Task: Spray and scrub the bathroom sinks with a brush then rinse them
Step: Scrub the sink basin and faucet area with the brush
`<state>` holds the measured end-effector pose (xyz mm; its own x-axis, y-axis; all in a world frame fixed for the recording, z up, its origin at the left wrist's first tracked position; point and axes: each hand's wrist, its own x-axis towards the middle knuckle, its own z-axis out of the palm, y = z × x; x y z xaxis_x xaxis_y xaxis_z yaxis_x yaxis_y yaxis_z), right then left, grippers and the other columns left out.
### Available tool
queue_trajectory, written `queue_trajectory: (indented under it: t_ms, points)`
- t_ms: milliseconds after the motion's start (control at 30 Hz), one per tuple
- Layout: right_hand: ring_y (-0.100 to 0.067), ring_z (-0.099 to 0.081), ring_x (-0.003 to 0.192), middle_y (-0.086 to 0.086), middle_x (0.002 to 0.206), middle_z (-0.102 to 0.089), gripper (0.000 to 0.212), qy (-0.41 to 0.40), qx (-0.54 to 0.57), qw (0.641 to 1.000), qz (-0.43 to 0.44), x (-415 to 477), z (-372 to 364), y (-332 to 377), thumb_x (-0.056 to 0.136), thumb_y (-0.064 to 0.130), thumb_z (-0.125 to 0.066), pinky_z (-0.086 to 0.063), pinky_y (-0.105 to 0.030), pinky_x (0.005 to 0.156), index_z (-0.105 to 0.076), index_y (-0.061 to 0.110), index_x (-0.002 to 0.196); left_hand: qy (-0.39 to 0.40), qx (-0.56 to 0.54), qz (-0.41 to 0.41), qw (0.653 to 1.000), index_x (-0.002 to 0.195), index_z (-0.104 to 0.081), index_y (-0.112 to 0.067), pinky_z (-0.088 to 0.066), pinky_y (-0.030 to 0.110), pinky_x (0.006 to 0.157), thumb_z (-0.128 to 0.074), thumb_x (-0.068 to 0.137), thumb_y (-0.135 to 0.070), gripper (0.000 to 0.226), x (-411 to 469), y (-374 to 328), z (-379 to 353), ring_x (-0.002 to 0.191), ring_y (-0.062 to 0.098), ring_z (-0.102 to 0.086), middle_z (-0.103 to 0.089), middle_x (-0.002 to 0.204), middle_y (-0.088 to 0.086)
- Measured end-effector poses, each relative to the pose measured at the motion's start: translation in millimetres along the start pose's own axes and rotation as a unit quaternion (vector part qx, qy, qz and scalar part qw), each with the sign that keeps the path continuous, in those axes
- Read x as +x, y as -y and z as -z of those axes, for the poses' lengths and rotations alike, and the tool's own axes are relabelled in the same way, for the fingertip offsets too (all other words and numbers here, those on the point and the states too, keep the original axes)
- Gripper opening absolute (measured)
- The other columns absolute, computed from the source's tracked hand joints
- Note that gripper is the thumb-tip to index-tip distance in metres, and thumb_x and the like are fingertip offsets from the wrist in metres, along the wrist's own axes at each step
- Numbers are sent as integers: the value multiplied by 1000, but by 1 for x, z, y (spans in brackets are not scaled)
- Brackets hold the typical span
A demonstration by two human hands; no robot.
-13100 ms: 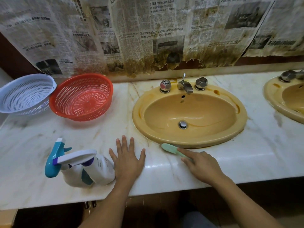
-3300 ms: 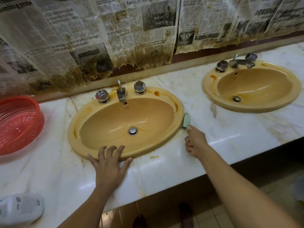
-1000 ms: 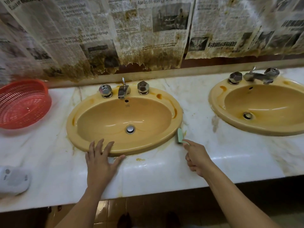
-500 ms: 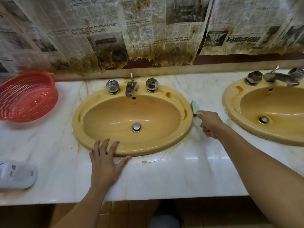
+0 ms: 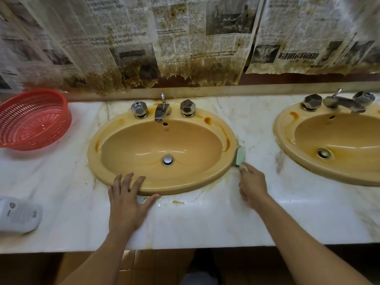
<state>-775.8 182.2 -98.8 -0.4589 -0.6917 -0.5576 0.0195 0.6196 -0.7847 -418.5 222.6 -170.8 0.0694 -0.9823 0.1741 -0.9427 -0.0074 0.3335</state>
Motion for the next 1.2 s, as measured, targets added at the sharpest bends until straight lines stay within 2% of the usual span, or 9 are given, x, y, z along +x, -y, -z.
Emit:
queue_trajectory:
  t_ms: [100, 233, 300, 367, 433, 567, 833, 1033, 1200]
  points:
    - [-19, -36, 46, -7, 65, -49, 33, 26, -9, 1000, 2, 10, 7, 12, 104, 27, -47, -30, -21, 42, -67, 31, 129, -3, 5, 2, 1000, 138, -56, -33, -22, 58, 121, -49, 83, -83, 74, 0, 0, -1, 155, 26, -15, -39, 156, 0]
    - [-21, -48, 53, -6, 79, -62, 32, 47, -89, 994, 49, -4, 17, 0, 102, 31, -48, -40, -25, 44, -66, 33, 128, -11, 2, -2, 1000, 137, -58, -32, -24, 58, 120, -49, 82, -83, 75, 0, 1, -3, 154, 28, -17, -40, 155, 0]
    - [-24, -62, 78, -6, 106, -72, 33, 25, -150, 983, 104, 0, 28, 4, 101, 34, -53, -53, -33, 67, -67, 32, 130, -8, 3, 0, 1000, 138, -57, -33, -24, 58, 120, -49, 82, -83, 75, 0, 2, -3, 154, 28, -16, -40, 155, 0]
    - [-26, -62, 113, -1, 129, -68, 35, 4, -206, 965, 163, 6, 37, 17, 102, 34, -54, -51, -36, 94, -65, 31, 135, -5, 3, 1, 1000, 138, -57, -34, -23, 58, 121, -48, 83, -83, 75, 1, 3, -3, 155, 27, -15, -39, 155, -1]
    - [-27, -59, 119, 1, 132, -67, 36, 21, -317, 923, 216, 9, 39, 34, 103, 37, -50, -50, -39, 97, -62, 35, 137, -2, 4, 3, 1000, 138, -56, -35, -22, 58, 121, -47, 83, -84, 75, 1, 3, -3, 155, 26, -13, -38, 156, -2]
    - [-30, -58, 114, -2, 128, -66, 41, 51, -519, 821, 231, 27, 29, 61, 102, 41, -44, -51, -41, 85, -55, 43, 141, -1, -1, 8, 1000, 138, -56, -36, -21, 57, 122, -48, 83, -84, 73, 0, 2, -2, 156, 24, -12, -38, 156, -2]
    - [-33, -58, 115, -8, 130, -61, 45, 36, -509, 831, 221, 60, -4, 89, 103, 41, -43, -43, -38, 79, -48, 40, 148, 6, 3, 7, 1000, 140, -55, -37, -23, 59, 121, -49, 85, -83, 72, 1, 4, -1, 157, 24, -11, -37, 157, -4]
    - [-28, -58, 110, -9, 139, -60, 40, 115, -497, 836, 200, 60, 13, 83, 101, 35, -52, -50, -39, 92, -60, 33, 140, 3, 10, 3, 1000, 138, -57, -35, -26, 59, 120, -49, 85, -84, 73, 2, 6, -2, 156, 25, -13, -39, 156, -4]
    - [-33, -60, 111, -9, 131, -63, 42, 62, -498, 839, 209, 53, 7, 88, 100, 36, -48, -53, -44, 92, -56, 37, 142, 7, 13, 3, 1000, 139, -56, -36, -26, 59, 120, -48, 85, -84, 73, 1, 4, -1, 157, 25, -12, -38, 157, -4]
